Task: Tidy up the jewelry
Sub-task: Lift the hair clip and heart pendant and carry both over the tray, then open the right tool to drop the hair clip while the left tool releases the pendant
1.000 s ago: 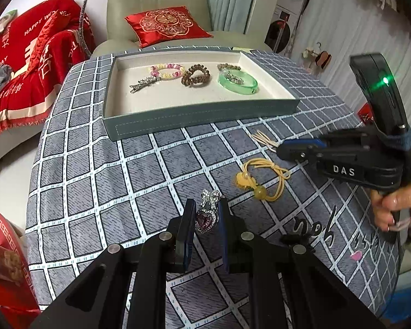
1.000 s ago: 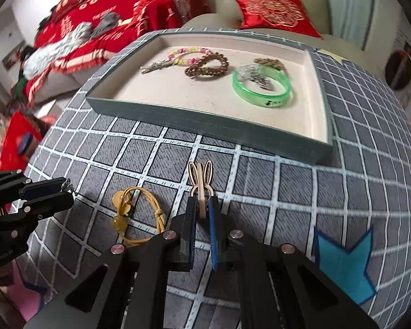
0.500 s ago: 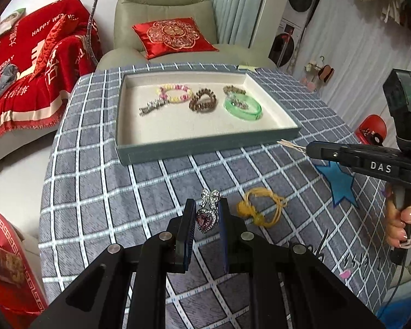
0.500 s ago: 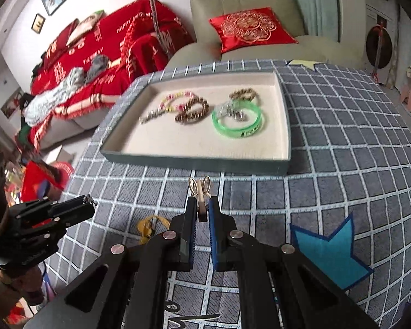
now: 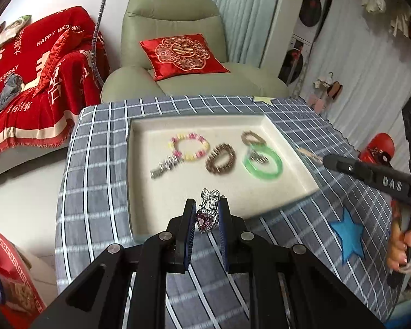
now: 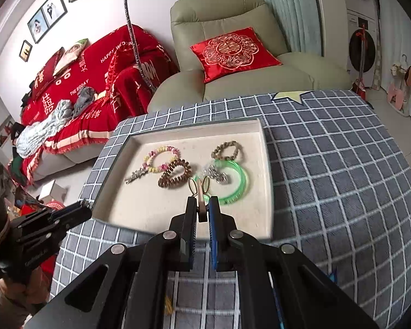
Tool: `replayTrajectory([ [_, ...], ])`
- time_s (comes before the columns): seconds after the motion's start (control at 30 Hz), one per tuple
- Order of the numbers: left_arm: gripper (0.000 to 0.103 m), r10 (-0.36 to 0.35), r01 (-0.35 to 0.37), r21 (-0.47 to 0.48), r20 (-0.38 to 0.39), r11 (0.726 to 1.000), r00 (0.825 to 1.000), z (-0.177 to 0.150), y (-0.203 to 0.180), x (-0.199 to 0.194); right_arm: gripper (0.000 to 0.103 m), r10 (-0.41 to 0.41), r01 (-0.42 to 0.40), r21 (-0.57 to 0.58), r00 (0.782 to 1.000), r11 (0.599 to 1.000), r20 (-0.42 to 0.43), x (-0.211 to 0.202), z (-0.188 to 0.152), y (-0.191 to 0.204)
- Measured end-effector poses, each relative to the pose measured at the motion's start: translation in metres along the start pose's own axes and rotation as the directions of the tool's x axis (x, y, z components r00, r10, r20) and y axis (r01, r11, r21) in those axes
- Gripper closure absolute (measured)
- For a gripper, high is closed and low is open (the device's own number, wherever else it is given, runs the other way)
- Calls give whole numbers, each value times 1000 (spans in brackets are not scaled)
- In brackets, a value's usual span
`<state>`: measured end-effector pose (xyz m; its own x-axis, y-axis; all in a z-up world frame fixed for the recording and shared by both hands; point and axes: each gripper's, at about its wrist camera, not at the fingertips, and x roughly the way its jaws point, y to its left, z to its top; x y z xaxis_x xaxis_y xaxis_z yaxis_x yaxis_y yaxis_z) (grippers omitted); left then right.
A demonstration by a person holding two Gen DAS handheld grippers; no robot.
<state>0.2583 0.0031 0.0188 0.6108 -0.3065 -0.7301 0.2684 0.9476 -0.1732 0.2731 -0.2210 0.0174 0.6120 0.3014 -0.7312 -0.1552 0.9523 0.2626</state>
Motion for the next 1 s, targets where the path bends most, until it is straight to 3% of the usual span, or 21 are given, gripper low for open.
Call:
replayTrajectory([
  [0.5, 71, 71, -71, 3, -99, 997, 993, 27, 12, 77, 94, 82, -82, 6, 983, 997, -166, 93, -4, 27],
  [0.8, 71, 112, -112, 4, -150, 994, 982, 26, 16, 105, 94, -31, 20, -64, 984, 998, -175, 113, -2, 26],
  [1.0, 71, 148, -145, 32, -165, 989, 975, 23, 13, 114, 94, -52, 42, -58, 981, 997, -185, 118, -2, 20],
])
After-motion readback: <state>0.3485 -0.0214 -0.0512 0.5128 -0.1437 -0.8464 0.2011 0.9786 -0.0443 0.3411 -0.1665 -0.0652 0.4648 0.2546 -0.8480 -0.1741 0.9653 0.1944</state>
